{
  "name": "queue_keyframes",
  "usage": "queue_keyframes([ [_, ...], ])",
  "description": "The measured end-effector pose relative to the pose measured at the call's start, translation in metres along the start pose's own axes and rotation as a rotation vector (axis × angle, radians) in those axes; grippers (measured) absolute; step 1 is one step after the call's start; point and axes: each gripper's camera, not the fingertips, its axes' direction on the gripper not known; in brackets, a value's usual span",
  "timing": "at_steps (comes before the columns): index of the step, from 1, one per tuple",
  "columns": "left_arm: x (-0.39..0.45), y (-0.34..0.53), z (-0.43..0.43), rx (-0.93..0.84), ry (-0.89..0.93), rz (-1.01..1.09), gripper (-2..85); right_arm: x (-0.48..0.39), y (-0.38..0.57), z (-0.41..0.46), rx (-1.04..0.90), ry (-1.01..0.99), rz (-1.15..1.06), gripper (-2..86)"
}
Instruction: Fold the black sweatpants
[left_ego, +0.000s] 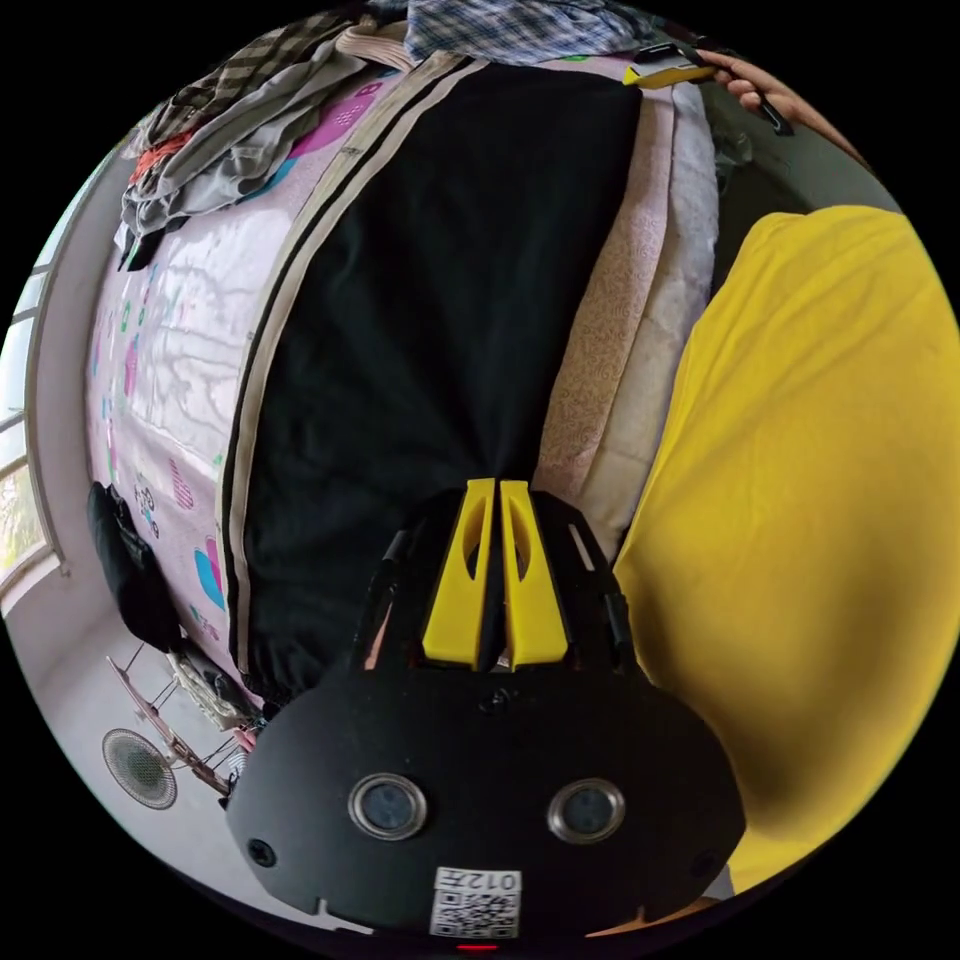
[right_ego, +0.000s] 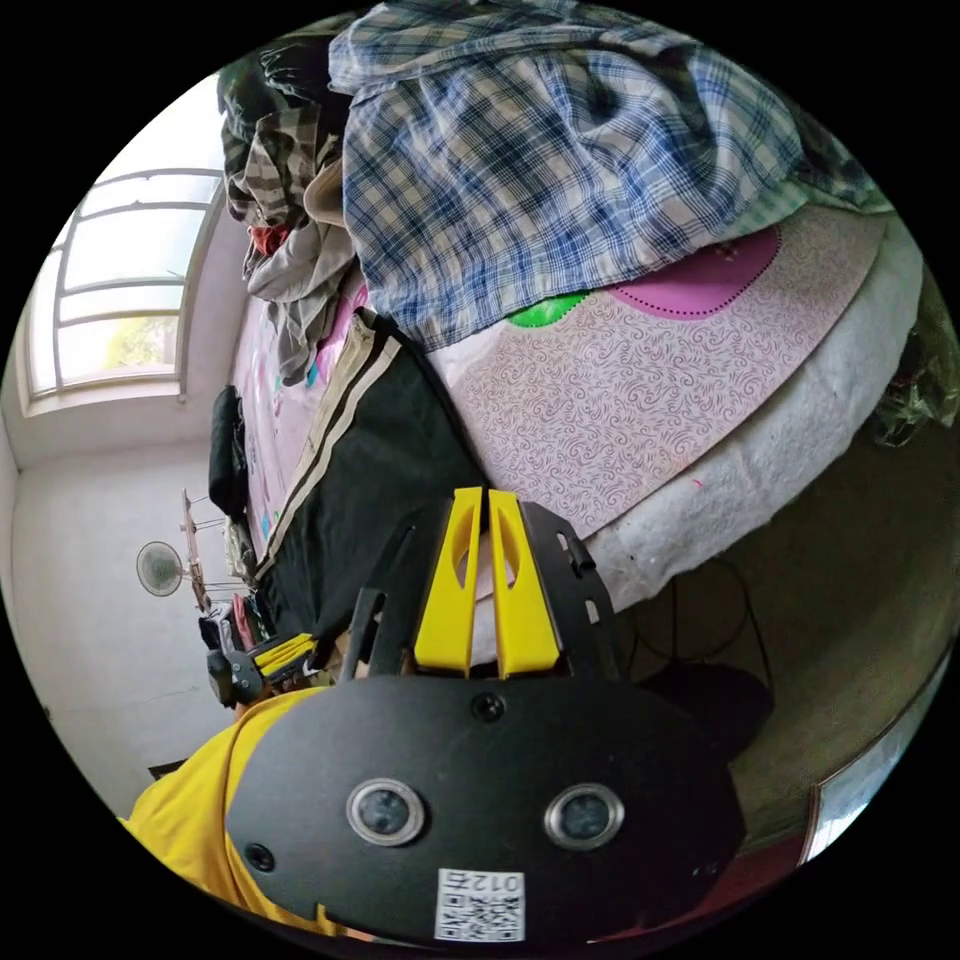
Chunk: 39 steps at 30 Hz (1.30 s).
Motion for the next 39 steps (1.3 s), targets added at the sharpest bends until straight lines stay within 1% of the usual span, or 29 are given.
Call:
queue_keyframes([
  [3, -0.012, 0.013, 0.012, 0.014, 0.024, -0.057, 0.2, -0.004, 0.000, 0.011, -0.009, -0.024, 0.015, 1.3],
  [4, -0.016, 0.019, 0.012, 0.034, 0.038, -0.078, 0.2, -0.009, 0.001, 0.009, 0.023, -0.006, 0.011, 1.3],
  [5, -0.027, 0.035, 0.010, 0.082, 0.072, -0.139, 0.2, -0.013, 0.002, 0.007, 0.044, 0.016, 0.003, 1.3],
  [7, -0.054, 0.070, 0.009, 0.164, 0.130, -0.293, 0.3, -0.037, 0.008, -0.003, 0.150, 0.176, -0.055, 1.1],
  [8, -0.075, 0.099, 0.013, 0.216, 0.174, -0.420, 0.3, -0.048, 0.010, -0.004, 0.178, 0.225, -0.090, 1.0],
  [9, -0.095, 0.129, 0.021, 0.257, 0.223, -0.545, 0.3, -0.074, 0.015, -0.001, 0.218, 0.318, -0.191, 0.9],
  [10, -0.104, 0.143, 0.028, 0.271, 0.246, -0.600, 0.3, -0.103, 0.021, 0.011, 0.222, 0.367, -0.317, 0.8],
  [11, -0.119, 0.168, 0.043, 0.281, 0.288, -0.693, 0.3, -0.117, 0.023, 0.021, 0.207, 0.369, -0.381, 0.7],
  [12, -0.128, 0.186, 0.061, 0.268, 0.319, -0.746, 0.3, -0.145, 0.028, 0.046, 0.141, 0.341, -0.504, 0.5],
  [13, -0.132, 0.192, 0.070, 0.257, 0.329, -0.757, 0.4, -0.170, 0.032, 0.078, 0.044, 0.300, -0.605, 0.3],
  [15, -0.134, 0.202, 0.100, 0.202, 0.331, -0.721, 0.3, -0.201, 0.039, 0.130, -0.098, 0.299, -0.701, 0.1],
  [16, -0.133, 0.202, 0.107, 0.183, 0.331, -0.697, 0.3, -0.217, 0.045, 0.161, -0.153, 0.358, -0.754, 0.0],
  [17, -0.130, 0.201, 0.123, 0.124, 0.330, -0.643, 0.3, -0.224, 0.049, 0.176, -0.182, 0.396, -0.786, 0.0],
  [18, -0.128, 0.202, 0.140, 0.057, 0.292, -0.609, 0.2, -0.233, 0.055, 0.204, -0.243, 0.484, -0.843, 0.0],
  [19, -0.128, 0.204, 0.148, 0.028, 0.265, -0.605, 0.2, -0.237, 0.060, 0.228, -0.273, 0.598, -0.887, -0.1],
  [21, -0.134, 0.224, 0.170, 0.058, 0.270, -0.625, 0.2, -0.236, 0.067, 0.255, -0.299, 0.732, -0.980, -0.1],
  [22, -0.137, 0.230, 0.174, 0.069, 0.286, -0.638, 0.2, -0.238, 0.071, 0.262, -0.289, 0.726, -1.030, 0.0],
  [24, -0.147, 0.251, 0.195, 0.101, 0.330, -0.668, 0.3, -0.241, 0.071, 0.275, -0.299, 0.718, -1.059, 0.0],
  [26, -0.154, 0.263, 0.208, 0.112, 0.342, -0.651, 0.3, -0.247, 0.072, 0.290, -0.313, 0.729, -1.077, 0.1],
  [28, -0.164, 0.283, 0.215, 0.133, 0.356, -0.690, 0.4, -0.255, 0.075, 0.310, -0.322, 0.756, -1.089, 0.1],
  [29, -0.172, 0.306, 0.218, 0.158, 0.346, -0.794, 0.4, -0.257, 0.076, 0.315, -0.318, 0.763, -1.086, 0.2],
  [33, -0.178, 0.404, 0.244, 0.372, 0.512, -1.068, 0.4, -0.264, 0.075, 0.341, -0.250, 0.749, -0.993, 0.3],
  [35, -0.175, 0.431, 0.265, 0.392, 0.572, -1.146, 0.4, -0.266, 0.070, 0.350, -0.246, 0.723, -0.939, 0.3],
  [37, -0.171, 0.444, 0.283, 0.414, 0.603, -1.158, 0.4, -0.268, 0.059, 0.362, -0.266, 0.672, -0.860, 0.4],
  [39, -0.169, 0.446, 0.295, 0.433, 0.566, -1.124, 0.4, -0.270, 0.050, 0.371, -0.299, 0.644, -0.825, 0.3],
])
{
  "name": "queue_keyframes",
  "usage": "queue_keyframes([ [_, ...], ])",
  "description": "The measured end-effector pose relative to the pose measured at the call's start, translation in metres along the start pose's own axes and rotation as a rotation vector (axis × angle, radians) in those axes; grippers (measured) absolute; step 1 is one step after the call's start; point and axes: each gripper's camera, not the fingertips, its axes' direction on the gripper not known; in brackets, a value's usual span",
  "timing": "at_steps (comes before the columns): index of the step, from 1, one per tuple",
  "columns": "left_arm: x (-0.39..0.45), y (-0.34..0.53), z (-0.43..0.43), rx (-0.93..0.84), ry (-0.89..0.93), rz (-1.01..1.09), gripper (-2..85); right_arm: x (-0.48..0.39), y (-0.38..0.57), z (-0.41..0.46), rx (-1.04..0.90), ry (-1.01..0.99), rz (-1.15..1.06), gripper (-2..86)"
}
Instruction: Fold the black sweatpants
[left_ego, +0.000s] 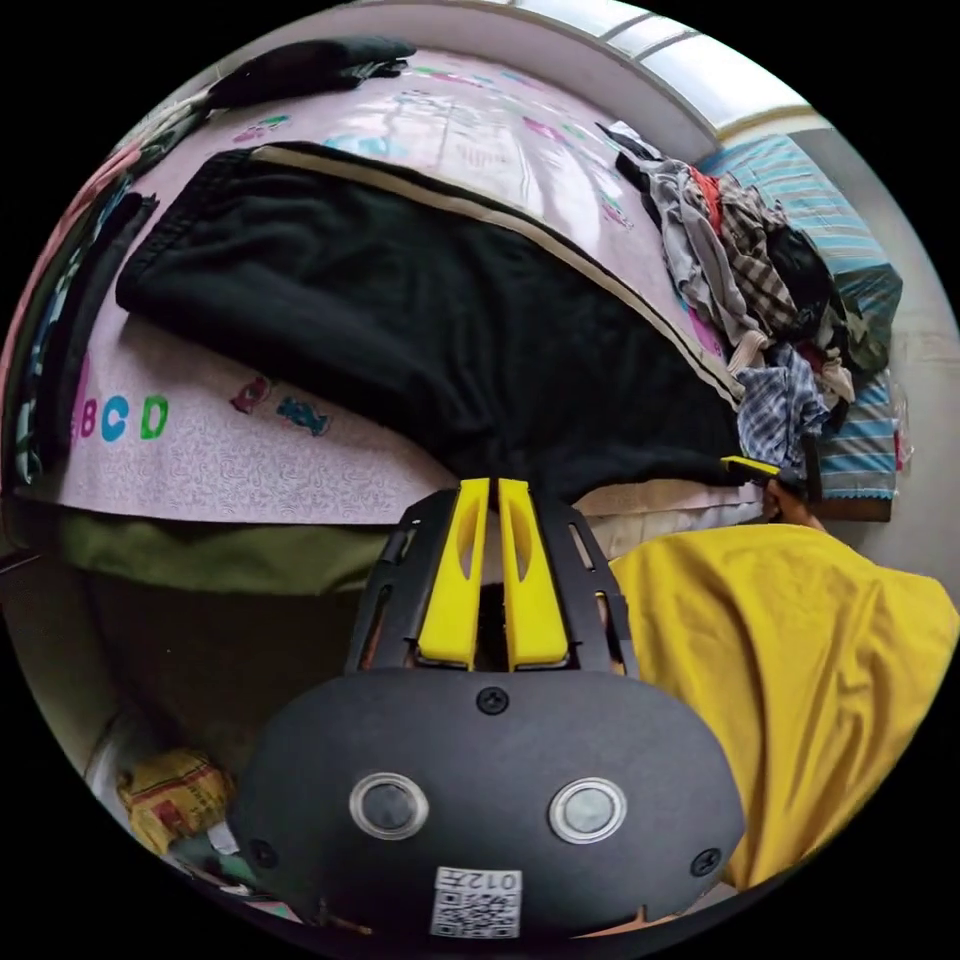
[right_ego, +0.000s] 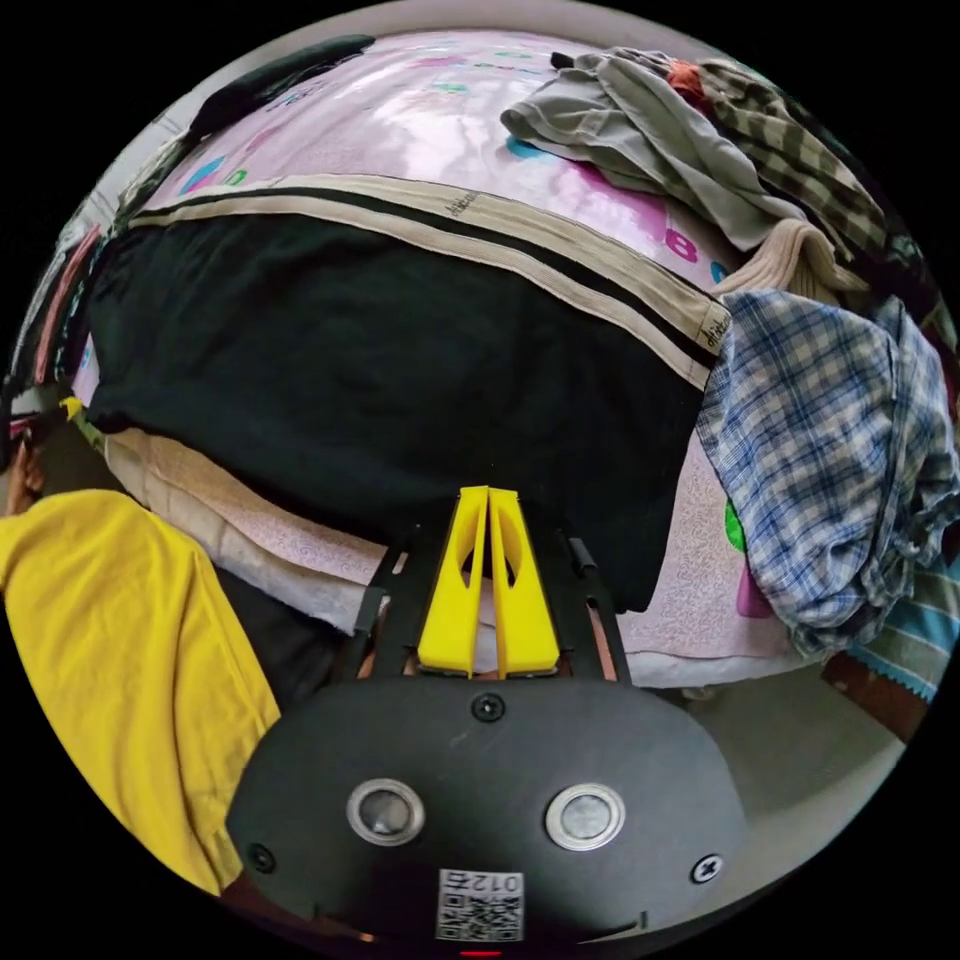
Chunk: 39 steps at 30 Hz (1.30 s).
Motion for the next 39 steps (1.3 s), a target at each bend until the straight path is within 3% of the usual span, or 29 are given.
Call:
queue_keyframes([
  [5, -0.035, -0.003, 0.032, -0.204, -0.171, -0.004, 0.4, -0.009, -0.033, 0.018, -0.090, -0.020, -0.010, 0.2],
  [9, -0.098, -0.005, -0.009, -0.036, -0.155, -0.104, 0.5, -0.026, -0.060, 0.029, -0.203, 0.058, -0.017, 0.1],
  [16, -0.182, -0.090, -0.063, 0.087, -0.235, -0.074, 0.5, -0.111, -0.116, -0.006, 0.082, 0.032, -0.089, -0.1],
  [25, -0.256, -0.244, -0.064, 0.067, -0.274, 0.027, 0.4, -0.246, -0.200, 0.013, 0.088, -0.148, -0.173, -0.1],
  [31, -0.302, -0.303, -0.029, -0.033, -0.244, 0.080, 0.0, -0.268, -0.215, 0.029, 0.053, -0.152, -0.080, -0.1],
  [36, -0.315, -0.317, -0.036, -0.022, -0.150, 0.068, 0.2, -0.254, -0.234, 0.029, 0.096, -0.163, 0.050, -0.1],
  [39, -0.293, -0.300, -0.057, 0.049, -0.196, 0.141, 0.4, -0.245, -0.252, 0.023, 0.163, -0.123, 0.107, -0.1],
])
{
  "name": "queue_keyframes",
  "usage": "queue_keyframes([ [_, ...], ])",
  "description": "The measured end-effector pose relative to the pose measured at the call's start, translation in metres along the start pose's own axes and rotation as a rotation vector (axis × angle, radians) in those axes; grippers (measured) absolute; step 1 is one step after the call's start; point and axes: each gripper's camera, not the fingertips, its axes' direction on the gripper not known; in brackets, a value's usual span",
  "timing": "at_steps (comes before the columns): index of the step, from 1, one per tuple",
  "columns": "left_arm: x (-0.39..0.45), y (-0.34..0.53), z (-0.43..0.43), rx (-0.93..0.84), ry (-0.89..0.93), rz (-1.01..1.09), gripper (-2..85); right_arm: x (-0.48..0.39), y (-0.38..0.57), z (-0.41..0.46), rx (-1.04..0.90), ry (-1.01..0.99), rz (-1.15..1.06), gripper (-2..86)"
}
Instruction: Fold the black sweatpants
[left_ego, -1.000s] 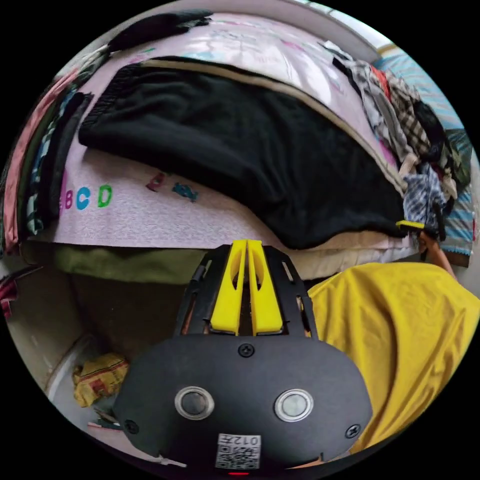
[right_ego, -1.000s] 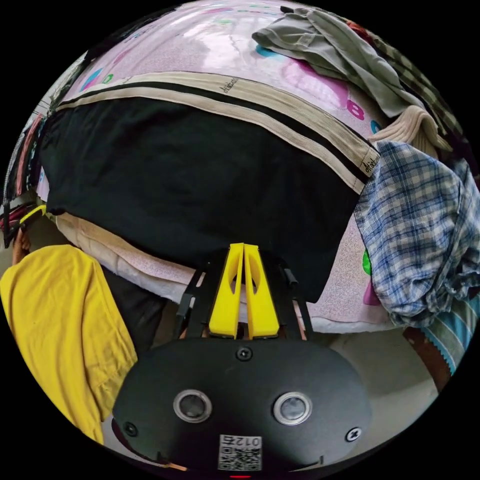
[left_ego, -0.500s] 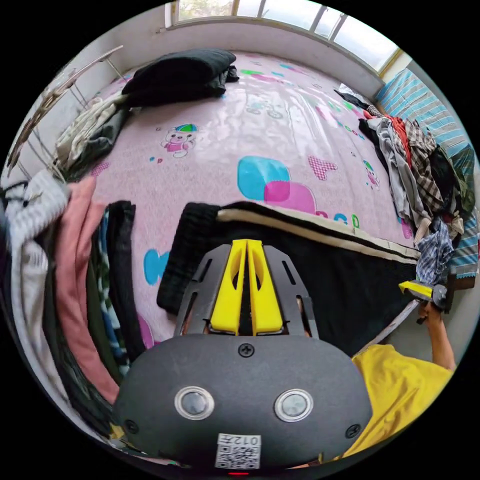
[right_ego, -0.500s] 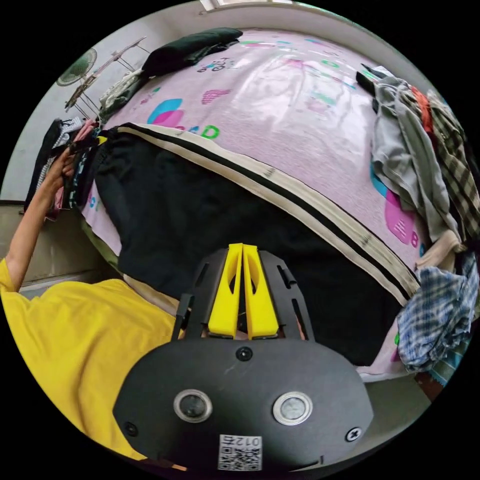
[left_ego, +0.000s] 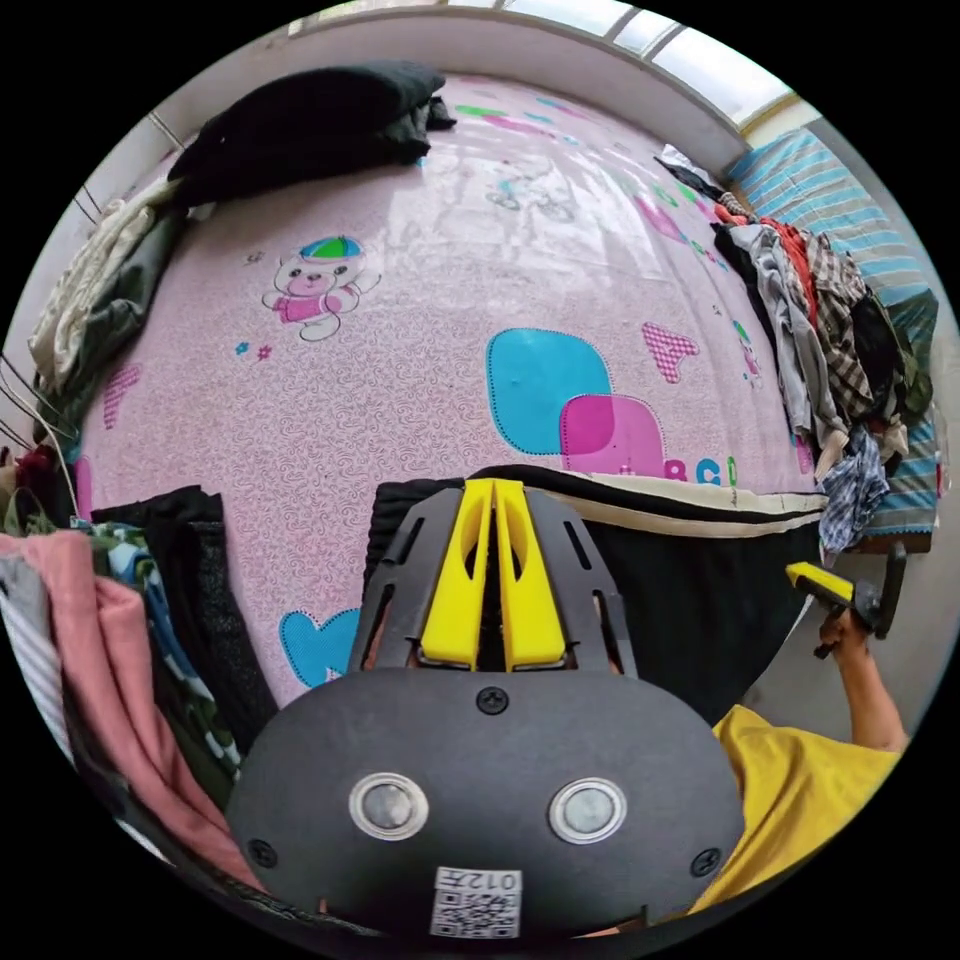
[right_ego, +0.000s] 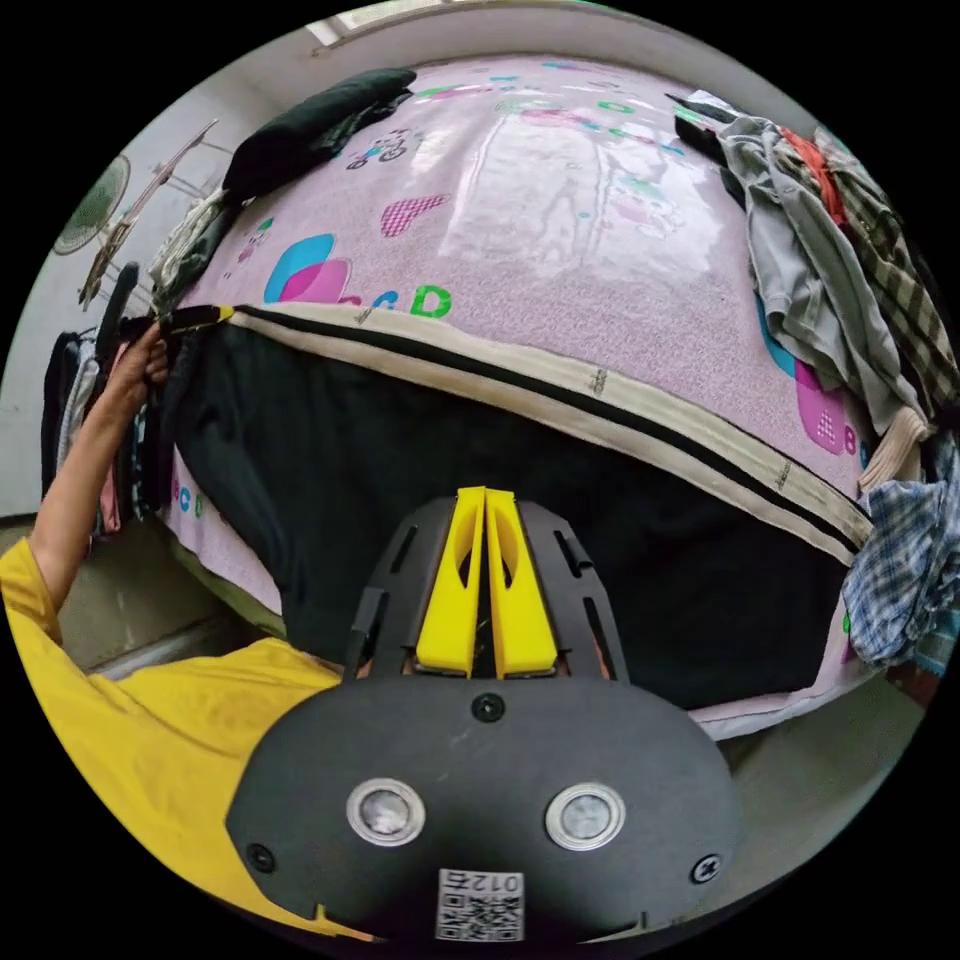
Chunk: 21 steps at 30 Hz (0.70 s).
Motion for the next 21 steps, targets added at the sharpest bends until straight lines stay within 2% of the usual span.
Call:
queue_keyframes([
  [5, 0.020, 0.015, 0.008, -0.087, -0.147, 0.115, 0.4, 0.017, -0.034, 0.004, 0.055, 0.031, 0.093, -0.1],
  [9, -0.003, 0.012, 0.005, -0.066, 0.017, 0.057, 0.2, 0.049, -0.056, 0.026, -0.027, 0.072, 0.216, -0.1],
  [14, 0.000, 0.002, -0.004, -0.075, 0.061, 0.085, 0.0, 0.084, -0.067, 0.026, -0.084, -0.015, 0.292, -0.1],
  [18, 0.007, -0.010, -0.014, -0.088, 0.115, 0.031, 0.0, 0.109, -0.063, 0.016, -0.110, -0.069, 0.321, -0.1],
  [19, 0.011, -0.012, -0.018, -0.092, 0.107, 0.027, 0.0, 0.111, -0.058, 0.007, -0.088, -0.044, 0.316, -0.1],
  [21, 0.044, -0.015, -0.045, -0.073, -0.032, 0.085, 0.2, 0.107, -0.045, -0.012, -0.028, 0.020, 0.236, -0.1],
])
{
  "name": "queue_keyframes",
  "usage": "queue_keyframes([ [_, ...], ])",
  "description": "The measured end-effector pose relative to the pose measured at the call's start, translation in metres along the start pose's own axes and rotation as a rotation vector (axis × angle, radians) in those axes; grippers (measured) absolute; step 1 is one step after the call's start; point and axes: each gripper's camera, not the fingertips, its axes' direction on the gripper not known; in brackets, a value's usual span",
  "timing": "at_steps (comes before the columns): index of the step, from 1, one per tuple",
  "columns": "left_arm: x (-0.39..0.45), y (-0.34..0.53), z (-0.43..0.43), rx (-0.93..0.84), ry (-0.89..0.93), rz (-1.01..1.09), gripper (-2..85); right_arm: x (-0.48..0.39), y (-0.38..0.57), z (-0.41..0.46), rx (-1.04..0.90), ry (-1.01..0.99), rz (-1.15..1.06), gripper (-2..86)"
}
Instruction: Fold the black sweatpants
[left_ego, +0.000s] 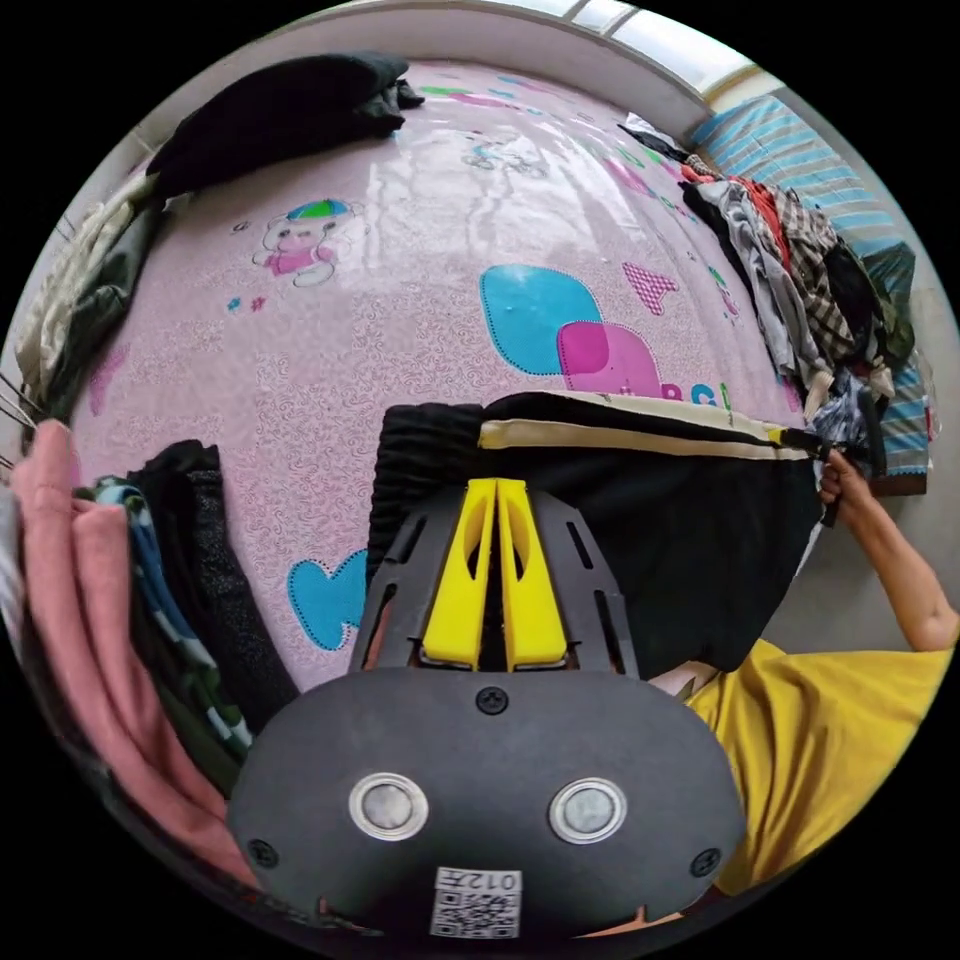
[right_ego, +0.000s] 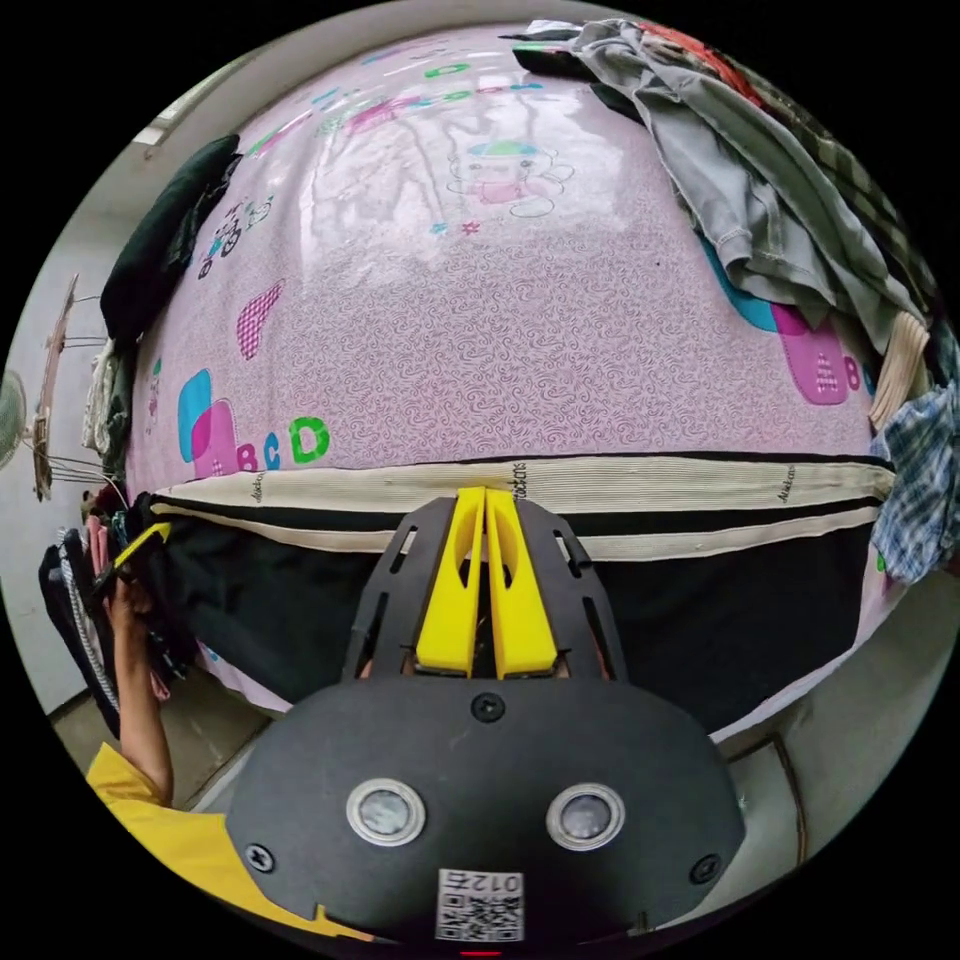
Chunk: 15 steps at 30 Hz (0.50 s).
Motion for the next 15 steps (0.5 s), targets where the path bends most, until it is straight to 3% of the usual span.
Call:
queue_keyframes([
  [3, 0.052, 0.005, -0.029, -0.003, -0.150, 0.107, 0.3, 0.007, 0.036, -0.023, 0.038, -0.007, -0.107, -0.1],
  [8, 0.086, 0.007, -0.018, -0.144, -0.177, 0.117, 0.3, 0.049, 0.072, -0.017, -0.045, 0.053, -0.119, -0.1],
  [13, 0.082, -0.004, -0.026, -0.158, -0.012, -0.004, 0.1, 0.113, 0.075, -0.024, -0.076, -0.058, -0.076, -0.1],
  [15, 0.098, -0.009, -0.052, -0.129, -0.041, -0.071, 0.2, 0.136, 0.084, -0.041, -0.045, -0.092, -0.080, -0.1],
])
